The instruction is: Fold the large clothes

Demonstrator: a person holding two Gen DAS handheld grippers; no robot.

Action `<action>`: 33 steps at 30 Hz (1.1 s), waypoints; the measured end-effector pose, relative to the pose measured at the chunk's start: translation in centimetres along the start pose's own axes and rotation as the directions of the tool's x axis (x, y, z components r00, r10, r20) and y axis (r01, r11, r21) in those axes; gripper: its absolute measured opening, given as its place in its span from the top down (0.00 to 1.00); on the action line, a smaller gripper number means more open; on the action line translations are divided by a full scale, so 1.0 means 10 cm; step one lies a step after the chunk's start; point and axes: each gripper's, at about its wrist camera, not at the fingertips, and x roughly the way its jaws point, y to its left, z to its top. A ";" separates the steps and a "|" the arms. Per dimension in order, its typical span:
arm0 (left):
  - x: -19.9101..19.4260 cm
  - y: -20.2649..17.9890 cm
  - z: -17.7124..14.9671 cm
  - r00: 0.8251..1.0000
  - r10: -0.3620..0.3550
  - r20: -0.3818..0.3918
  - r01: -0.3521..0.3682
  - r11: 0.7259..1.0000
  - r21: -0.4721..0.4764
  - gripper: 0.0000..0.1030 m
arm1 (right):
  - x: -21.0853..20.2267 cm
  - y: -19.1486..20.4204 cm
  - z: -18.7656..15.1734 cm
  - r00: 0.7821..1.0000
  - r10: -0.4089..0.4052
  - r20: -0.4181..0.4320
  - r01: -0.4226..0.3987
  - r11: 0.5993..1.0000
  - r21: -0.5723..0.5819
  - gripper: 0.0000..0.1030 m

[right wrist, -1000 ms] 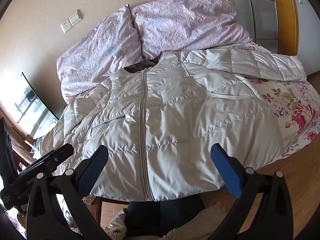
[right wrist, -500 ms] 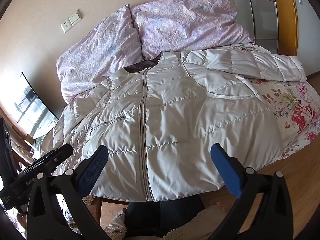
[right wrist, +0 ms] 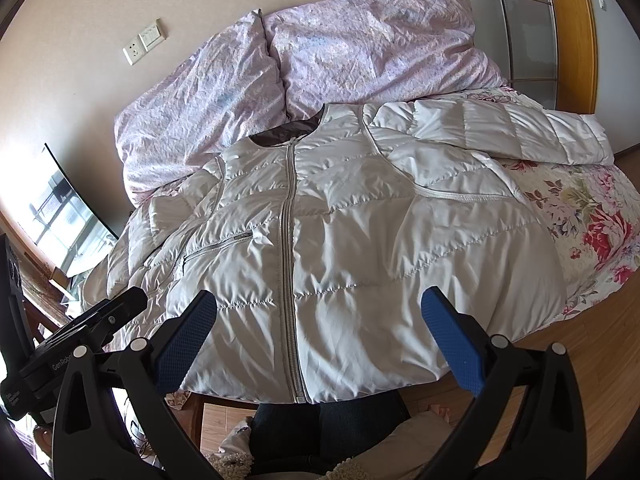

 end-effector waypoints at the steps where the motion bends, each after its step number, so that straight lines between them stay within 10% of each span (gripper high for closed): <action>1: 0.00 0.00 0.00 1.000 0.001 0.000 -0.001 1.000 0.000 0.02 | 0.00 0.00 0.00 1.000 0.001 0.000 -0.001 1.000 0.000 0.01; 33: 0.00 0.00 0.00 1.000 0.001 0.002 -0.001 1.000 0.001 0.02 | 0.00 -0.03 0.03 1.000 0.000 0.001 0.000 1.000 -0.004 0.01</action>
